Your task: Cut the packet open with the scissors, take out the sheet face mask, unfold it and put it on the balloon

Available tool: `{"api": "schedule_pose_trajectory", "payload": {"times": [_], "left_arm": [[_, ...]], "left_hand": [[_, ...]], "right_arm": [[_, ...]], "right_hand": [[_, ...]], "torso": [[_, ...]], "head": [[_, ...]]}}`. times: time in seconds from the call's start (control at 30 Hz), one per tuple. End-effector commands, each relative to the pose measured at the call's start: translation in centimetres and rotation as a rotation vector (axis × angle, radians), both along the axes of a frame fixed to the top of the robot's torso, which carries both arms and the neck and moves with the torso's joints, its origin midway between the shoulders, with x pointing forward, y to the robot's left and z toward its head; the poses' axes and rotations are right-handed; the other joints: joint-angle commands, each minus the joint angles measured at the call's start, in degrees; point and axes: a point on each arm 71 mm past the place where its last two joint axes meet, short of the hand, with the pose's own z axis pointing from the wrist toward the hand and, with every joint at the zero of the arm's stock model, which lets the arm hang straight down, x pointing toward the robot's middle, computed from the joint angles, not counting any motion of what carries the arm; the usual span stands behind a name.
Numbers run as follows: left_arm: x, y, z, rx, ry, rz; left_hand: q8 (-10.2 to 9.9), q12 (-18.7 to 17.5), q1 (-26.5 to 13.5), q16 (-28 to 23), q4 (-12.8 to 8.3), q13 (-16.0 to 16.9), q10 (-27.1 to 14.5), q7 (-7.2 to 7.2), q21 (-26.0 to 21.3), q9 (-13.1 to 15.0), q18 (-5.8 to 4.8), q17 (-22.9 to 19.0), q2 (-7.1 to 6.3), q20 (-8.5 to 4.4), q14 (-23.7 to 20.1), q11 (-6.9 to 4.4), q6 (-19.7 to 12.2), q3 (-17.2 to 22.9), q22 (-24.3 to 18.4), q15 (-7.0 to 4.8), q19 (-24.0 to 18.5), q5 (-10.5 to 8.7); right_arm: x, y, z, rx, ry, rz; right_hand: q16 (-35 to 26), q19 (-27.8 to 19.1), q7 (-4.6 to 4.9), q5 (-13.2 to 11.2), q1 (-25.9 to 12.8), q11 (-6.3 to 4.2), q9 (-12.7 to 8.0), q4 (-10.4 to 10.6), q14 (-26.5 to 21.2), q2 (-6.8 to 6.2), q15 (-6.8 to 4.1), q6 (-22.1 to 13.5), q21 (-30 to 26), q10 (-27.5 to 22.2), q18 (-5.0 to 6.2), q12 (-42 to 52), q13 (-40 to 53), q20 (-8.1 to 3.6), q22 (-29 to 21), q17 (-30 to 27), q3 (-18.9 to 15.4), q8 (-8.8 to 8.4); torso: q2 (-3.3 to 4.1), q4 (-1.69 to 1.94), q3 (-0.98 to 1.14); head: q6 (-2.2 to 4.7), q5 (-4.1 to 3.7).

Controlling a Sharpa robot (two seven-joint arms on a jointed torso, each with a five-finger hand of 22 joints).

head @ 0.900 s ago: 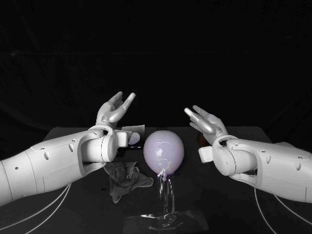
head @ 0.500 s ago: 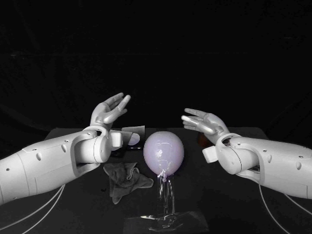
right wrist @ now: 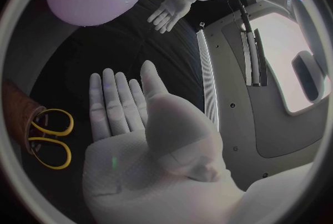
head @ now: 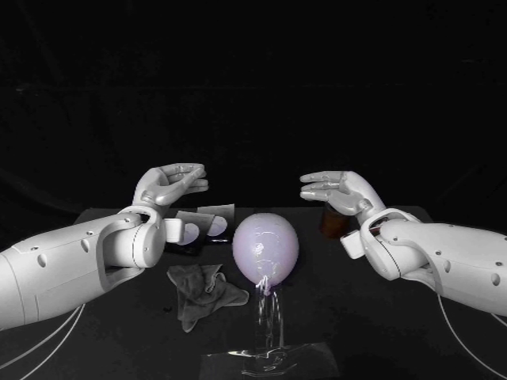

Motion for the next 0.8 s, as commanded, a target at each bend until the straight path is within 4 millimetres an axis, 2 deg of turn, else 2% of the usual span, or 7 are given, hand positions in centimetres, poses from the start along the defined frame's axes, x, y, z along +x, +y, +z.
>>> {"api": "schedule_pose_trajectory", "payload": {"times": [0.03,0.37,0.43,0.63,0.67,0.73,0.8], "left_arm": [[-0.2,-0.5,0.3,0.042,-0.019,-0.102],[-0.7,0.7,0.6,0.078,-0.035,-0.144],[-0.9,1.0,0.7,0.066,-0.027,-0.143],[-1.4,1.3,0.9,0.038,-0.014,-0.138],[-1.5,1.4,0.9,0.034,-0.011,-0.138],[-1.6,1.4,1.0,0.027,-0.008,-0.139],[-1.7,1.3,1.1,0.020,-0.005,-0.141]], "left_hand": [[0.4,0.1,0.0,1.6,0.3,0.0,3.0,-0.41,1.6,0.0,0.72,1.0,-1.09,-1.00,3.3,-0.83,1.5,0.7,0.7,-1.22,2.0,0.02],[-0.2,-2.6,-0.5,2.7,2.2,-0.2,6.7,-1.11,4.5,-0.1,0.44,3.1,-3.32,-2.63,6.1,-1.69,3.3,2.6,2.3,-2.34,3.7,-0.05],[-0.4,-3.1,-0.8,2.8,2.5,-0.2,6.8,-1.08,4.7,-0.2,0.42,3.3,-3.64,-2.68,6.3,-1.67,3.3,2.6,2.4,-2.34,3.7,-0.04],[-0.6,-3.6,-1.6,2.8,3.0,-0.2,6.9,-0.98,4.8,-0.2,0.38,3.6,-4.18,-2.66,6.4,-1.56,3.2,2.5,2.4,-2.22,3.6,-0.05],[-0.6,-3.6,-1.6,2.8,3.0,-0.2,6.9,-0.98,4.8,-0.2,0.38,3.6,-4.18,-2.66,6.4,-1.56,3.2,2.5,2.4,-2.22,3.6,-0.05],[-0.9,-4.2,-1.7,2.7,3.0,-0.2,6.7,-0.82,4.9,-0.3,0.38,3.8,-4.38,-2.64,6.3,-1.43,3.0,2.6,2.4,-2.17,3.4,-0.03],[-1.0,-4.4,-1.8,2.7,3.0,-0.2,6.7,-0.73,4.9,-0.4,0.37,4.0,-4.51,-2.63,6.3,-1.35,3.0,2.6,2.4,-2.12,3.4,-0.04]], "right_arm": [[-0.3,0.4,0.7,-0.110,-0.113,0.058],[0.6,-0.6,2.7,-0.246,-0.103,0.096],[1.2,-1.1,3.8,-0.317,-0.090,0.113],[2.8,-3.3,6.6,-0.487,-0.101,0.092],[3.1,-3.8,7.1,-0.515,-0.111,0.079],[3.5,-4.7,7.9,-0.562,-0.124,0.057],[3.9,-5.6,8.7,-0.621,-0.136,0.032]], "right_hand": [[1.4,6.2,2.82,-0.6,1.2,-1.54,-0.1,-3.2,8.0,0.44,-2.19,6.1,2.3,6.6,1.28,-1.3,0.1,-1.52,0.5,0.6,-0.9,0.36],[3.7,12.9,1.40,-0.2,2.1,-3.54,-0.8,-3.1,17.5,0.11,-5.22,9.7,6.7,11.9,1.35,-2.4,0.2,-4.72,2.4,3.0,-1.8,-0.68],[11.0,20.2,-0.10,3.2,0.9,-5.14,-0.8,-3.1,27.0,-0.80,-7.98,12.0,14.0,14.3,1.09,-2.5,0.3,-8.03,6.2,8.7,-4.3,-1.07],[20.0,23.9,-0.86,3.1,-0.3,-6.16,-0.6,-3.0,32.3,-0.34,-9.09,13.2,19.1,15.7,1.12,-2.6,0.5,-9.40,9.3,15.2,-6.7,-1.57],[30.0,25.7,-1.56,4.5,-0.3,-5.73,-0.4,-3.4,33.1,0.32,-9.34,13.4,23.2,14.8,0.59,-2.0,0.5,-9.66,12.0,22.8,-8.8,-2.24],[42.6,25.1,-0.89,4.6,0.0,-5.61,-0.2,-3.1,32.6,0.34,-9.12,13.9,26.0,13.9,0.89,-3.0,0.4,-9.78,14.2,35.6,-10.1,-2.63],[54.0,27.6,-0.80,4.3,-0.5,-5.57,0.1,-3.4,33.1,0.01,-8.83,13.8,34.2,13.1,-0.40,-2.6,0.5,-9.26,24.2,47.9,-10.1,-3.28]], "torso": [[0.29,-0.03,0.02],[0.55,0.05,-0.06],[0.57,0.00,0.00],[0.81,0.07,-0.06],[0.91,0.08,-0.07],[1.04,0.05,-0.07],[1.16,0.04,-0.01]], "head": [[0.09,-0.22],[0.18,-1.39],[0.10,-1.80],[-0.27,-3.00],[-0.31,-3.58],[-0.26,-3.84],[-0.30,-4.33]]}}
